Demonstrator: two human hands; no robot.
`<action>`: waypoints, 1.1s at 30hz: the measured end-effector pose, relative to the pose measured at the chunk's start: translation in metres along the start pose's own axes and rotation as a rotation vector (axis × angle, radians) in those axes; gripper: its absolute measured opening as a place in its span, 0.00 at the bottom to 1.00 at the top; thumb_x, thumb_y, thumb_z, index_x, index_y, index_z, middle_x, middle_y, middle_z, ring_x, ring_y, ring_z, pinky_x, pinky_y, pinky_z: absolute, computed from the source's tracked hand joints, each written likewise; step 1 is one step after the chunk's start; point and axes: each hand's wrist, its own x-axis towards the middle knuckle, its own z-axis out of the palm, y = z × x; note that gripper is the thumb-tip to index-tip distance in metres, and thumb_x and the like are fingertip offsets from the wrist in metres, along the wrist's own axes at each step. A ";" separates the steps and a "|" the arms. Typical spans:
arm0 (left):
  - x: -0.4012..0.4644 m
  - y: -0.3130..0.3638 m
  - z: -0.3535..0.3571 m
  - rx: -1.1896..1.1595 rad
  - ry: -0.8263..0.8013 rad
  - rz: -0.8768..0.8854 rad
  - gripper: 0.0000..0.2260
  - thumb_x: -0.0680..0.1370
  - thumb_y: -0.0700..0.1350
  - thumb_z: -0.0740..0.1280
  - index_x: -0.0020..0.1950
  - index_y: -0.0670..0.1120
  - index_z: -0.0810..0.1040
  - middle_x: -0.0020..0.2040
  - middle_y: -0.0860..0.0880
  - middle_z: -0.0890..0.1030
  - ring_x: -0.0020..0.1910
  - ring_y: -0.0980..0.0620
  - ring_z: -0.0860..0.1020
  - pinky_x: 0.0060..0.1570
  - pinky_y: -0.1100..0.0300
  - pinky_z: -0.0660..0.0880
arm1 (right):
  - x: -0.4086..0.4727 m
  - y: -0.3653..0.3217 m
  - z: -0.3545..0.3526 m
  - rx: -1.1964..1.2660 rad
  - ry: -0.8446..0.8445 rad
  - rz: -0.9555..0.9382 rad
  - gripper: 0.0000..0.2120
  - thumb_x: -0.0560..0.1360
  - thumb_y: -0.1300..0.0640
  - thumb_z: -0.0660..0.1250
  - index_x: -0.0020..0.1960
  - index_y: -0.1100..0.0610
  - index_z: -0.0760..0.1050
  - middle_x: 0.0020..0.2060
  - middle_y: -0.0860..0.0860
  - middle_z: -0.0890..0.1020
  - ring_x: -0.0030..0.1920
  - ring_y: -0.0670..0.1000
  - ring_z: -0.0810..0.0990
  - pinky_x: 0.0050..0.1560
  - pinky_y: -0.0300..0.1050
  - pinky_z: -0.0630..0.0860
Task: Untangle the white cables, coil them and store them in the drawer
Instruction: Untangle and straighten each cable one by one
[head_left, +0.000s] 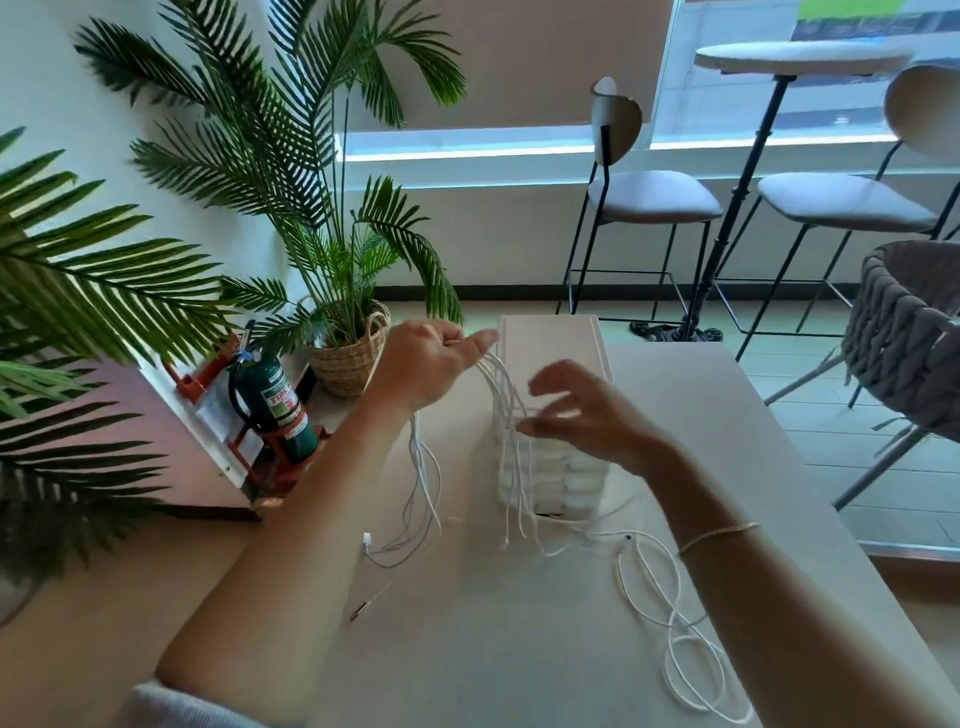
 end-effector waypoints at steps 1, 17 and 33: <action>-0.001 0.001 0.004 0.013 -0.008 0.007 0.27 0.75 0.52 0.68 0.21 0.48 0.58 0.16 0.52 0.62 0.18 0.54 0.62 0.31 0.60 0.66 | 0.004 -0.005 0.010 0.038 -0.016 -0.023 0.21 0.68 0.57 0.74 0.56 0.52 0.69 0.51 0.47 0.76 0.45 0.46 0.78 0.42 0.36 0.75; 0.009 -0.022 -0.052 -0.036 0.420 -0.142 0.23 0.76 0.55 0.66 0.25 0.47 0.66 0.23 0.50 0.69 0.25 0.49 0.70 0.29 0.54 0.70 | -0.049 0.145 0.007 -0.750 -0.310 0.854 0.08 0.75 0.65 0.62 0.39 0.67 0.75 0.31 0.58 0.84 0.34 0.46 0.84 0.28 0.35 0.72; -0.002 -0.020 -0.028 0.047 0.314 -0.090 0.26 0.77 0.52 0.66 0.22 0.48 0.61 0.19 0.52 0.63 0.21 0.57 0.67 0.28 0.56 0.57 | -0.036 0.157 -0.050 -0.357 0.521 0.696 0.39 0.67 0.53 0.75 0.69 0.66 0.60 0.63 0.66 0.69 0.63 0.64 0.70 0.62 0.50 0.68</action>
